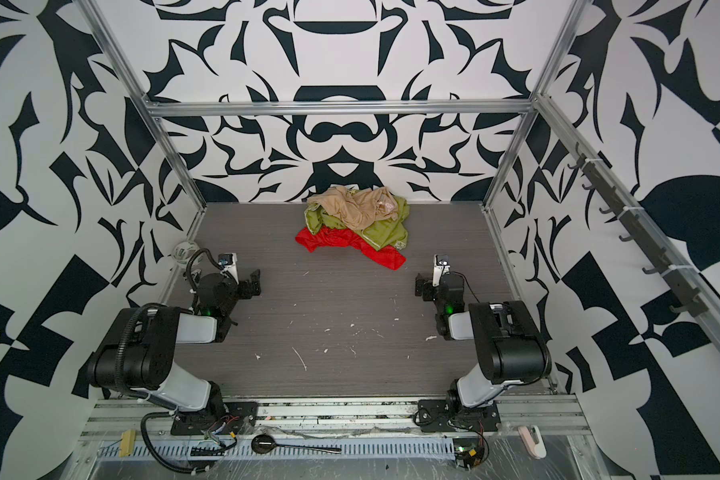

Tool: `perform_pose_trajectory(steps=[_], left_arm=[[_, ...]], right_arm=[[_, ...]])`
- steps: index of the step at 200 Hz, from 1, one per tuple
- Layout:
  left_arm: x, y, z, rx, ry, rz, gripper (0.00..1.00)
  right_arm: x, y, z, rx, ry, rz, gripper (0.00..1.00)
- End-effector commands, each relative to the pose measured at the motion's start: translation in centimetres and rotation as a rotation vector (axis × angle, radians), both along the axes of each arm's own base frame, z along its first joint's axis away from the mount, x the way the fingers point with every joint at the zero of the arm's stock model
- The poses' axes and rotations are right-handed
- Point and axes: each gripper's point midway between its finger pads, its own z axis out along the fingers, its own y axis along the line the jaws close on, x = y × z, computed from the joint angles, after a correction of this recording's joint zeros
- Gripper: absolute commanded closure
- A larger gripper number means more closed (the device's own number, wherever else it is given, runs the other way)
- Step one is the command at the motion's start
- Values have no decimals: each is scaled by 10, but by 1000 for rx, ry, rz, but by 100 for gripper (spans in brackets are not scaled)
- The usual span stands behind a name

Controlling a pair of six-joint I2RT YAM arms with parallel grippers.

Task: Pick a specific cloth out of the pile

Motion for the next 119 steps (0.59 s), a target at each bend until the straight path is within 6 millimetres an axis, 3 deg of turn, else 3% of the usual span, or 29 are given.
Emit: perform_pose_trajectory(steps=[1, 119], left_arm=[[3, -2, 6, -1, -23, -8, 1], [3, -2, 6, -2, -22, -10, 1]], right_arm=[[3, 1, 15, 7, -53, 3, 1], [4, 0, 15, 10, -53, -6, 1]])
